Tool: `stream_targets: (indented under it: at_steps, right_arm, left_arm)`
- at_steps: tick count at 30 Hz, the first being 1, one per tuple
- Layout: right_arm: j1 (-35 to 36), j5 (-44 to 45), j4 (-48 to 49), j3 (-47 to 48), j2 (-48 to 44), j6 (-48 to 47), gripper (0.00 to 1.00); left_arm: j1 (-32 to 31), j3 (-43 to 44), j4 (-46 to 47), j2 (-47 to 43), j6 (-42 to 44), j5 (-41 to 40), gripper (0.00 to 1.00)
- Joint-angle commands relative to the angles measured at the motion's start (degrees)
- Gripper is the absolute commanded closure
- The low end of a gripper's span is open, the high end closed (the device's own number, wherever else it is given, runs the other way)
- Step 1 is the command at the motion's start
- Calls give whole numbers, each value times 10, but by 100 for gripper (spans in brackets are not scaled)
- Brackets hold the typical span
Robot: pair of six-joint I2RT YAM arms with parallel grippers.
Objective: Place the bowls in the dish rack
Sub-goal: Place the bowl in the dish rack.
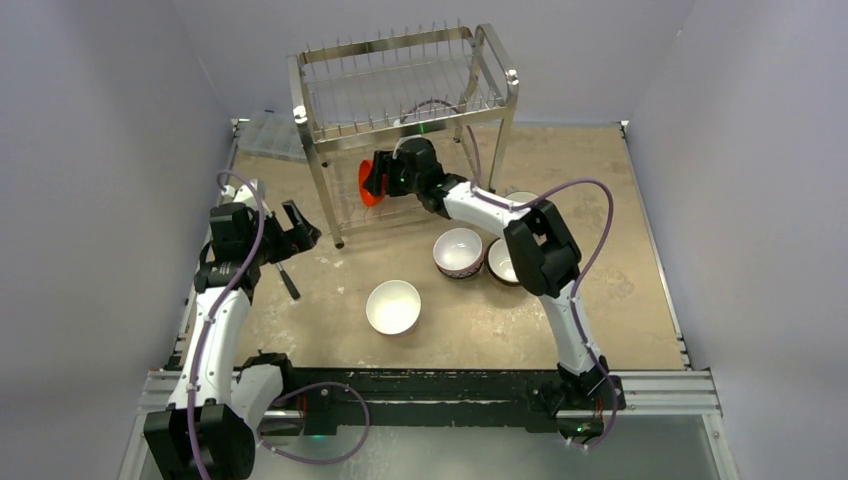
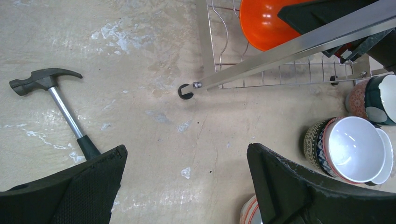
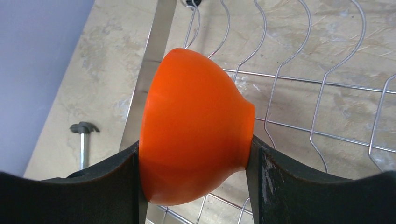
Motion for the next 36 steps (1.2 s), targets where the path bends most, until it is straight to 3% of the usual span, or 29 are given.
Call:
stream_targets:
  at_steps: [1, 17, 25, 27, 31, 36]
  right_arm:
    - [27, 71, -40, 47, -2, -52, 100]
    - [97, 207, -122, 81, 20, -121, 100]
    - [108, 170, -144, 111, 43, -127, 100]
    - [108, 158, -153, 126, 51, -125, 90]
    - [108, 129, -162, 136, 48, -116, 57]
    - [109, 96, -144, 86, 0, -99, 30]
  left_arm:
    - [4, -2, 29, -10, 7, 16, 1]
    - [5, -4, 31, -14, 6, 18, 1]
    - [4, -5, 33, -17, 6, 20, 1]
    - [4, -4, 33, -19, 6, 20, 1]
    - [5, -5, 33, -21, 6, 20, 1]
    - [4, -5, 34, -20, 6, 22, 1]
